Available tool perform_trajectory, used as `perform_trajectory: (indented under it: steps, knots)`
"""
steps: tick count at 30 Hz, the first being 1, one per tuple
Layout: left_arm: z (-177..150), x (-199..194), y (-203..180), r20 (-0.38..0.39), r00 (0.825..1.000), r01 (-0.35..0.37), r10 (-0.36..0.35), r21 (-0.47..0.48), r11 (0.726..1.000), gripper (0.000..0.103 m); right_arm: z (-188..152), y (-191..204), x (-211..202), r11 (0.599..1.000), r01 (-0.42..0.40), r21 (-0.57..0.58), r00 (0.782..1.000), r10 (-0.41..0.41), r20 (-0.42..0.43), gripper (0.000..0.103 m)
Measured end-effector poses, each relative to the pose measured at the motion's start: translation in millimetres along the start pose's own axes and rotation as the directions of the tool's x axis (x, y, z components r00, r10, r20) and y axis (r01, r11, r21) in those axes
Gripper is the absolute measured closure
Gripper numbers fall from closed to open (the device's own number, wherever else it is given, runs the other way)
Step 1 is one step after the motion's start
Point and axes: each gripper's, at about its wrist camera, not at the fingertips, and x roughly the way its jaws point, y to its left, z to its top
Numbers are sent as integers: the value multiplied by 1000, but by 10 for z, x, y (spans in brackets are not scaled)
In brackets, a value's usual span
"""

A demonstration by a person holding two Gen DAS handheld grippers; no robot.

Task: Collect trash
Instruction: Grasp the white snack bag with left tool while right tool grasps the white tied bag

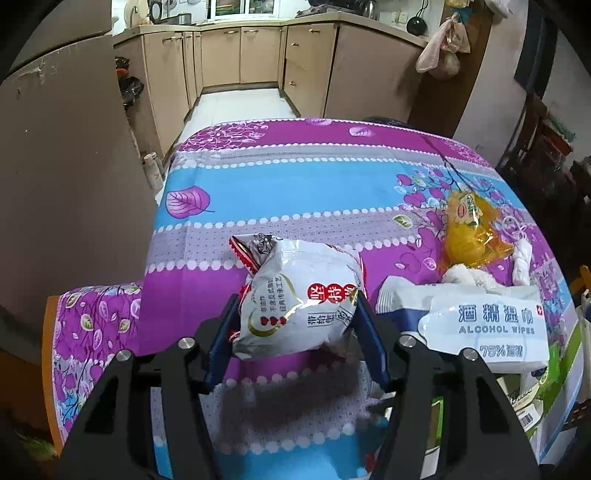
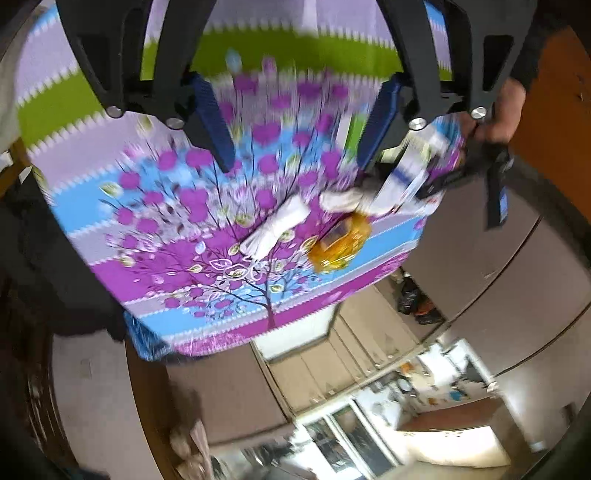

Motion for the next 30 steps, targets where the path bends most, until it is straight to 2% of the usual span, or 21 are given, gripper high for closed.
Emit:
perform_trajectory:
  steps: [4,8,11,13,14,15,17,19,25,29,30]
  knots:
    - [38,0,42,15,1000,23,-23,-18,1000,56,344,54,566,995,92,30,994,-90,-65,42]
    - [48,18,63,22,999,41,-40,-23,999,56,500,109,965,979,205,3,973,-203,-111,42]
    - [40,26,62,30,999,43,-43,-19,999,57,516,141,1151,962,272,-26,955,-273,-112,43]
    - [36,29,51,39,998,40,-40,-14,999,57,526,176,1177,952,303,-50,947,-307,-99,48]
    - [32,27,48,43,998,39,-38,-12,999,57,527,184,1182,950,306,-56,946,-310,-95,52]
    - [30,29,45,49,998,37,-36,-13,999,57,526,197,1187,951,302,-61,947,-306,-93,61]
    - [18,21,60,59,997,41,-40,-21,999,58,509,252,1174,949,301,-92,948,-309,-80,67]
    - [10,15,63,70,997,43,-41,-28,999,60,477,330,1129,949,286,-133,954,-295,-53,79]
    - [-50,-143,101,125,992,5,2,-59,998,62,376,573,685,937,274,-215,960,-255,115,81]
    - [-75,-473,44,202,979,-9,23,-68,998,62,226,780,235,933,255,-252,953,-198,231,81]
    - [-101,-640,-15,239,970,-19,33,-62,998,62,173,838,125,932,250,-262,949,-182,257,81]
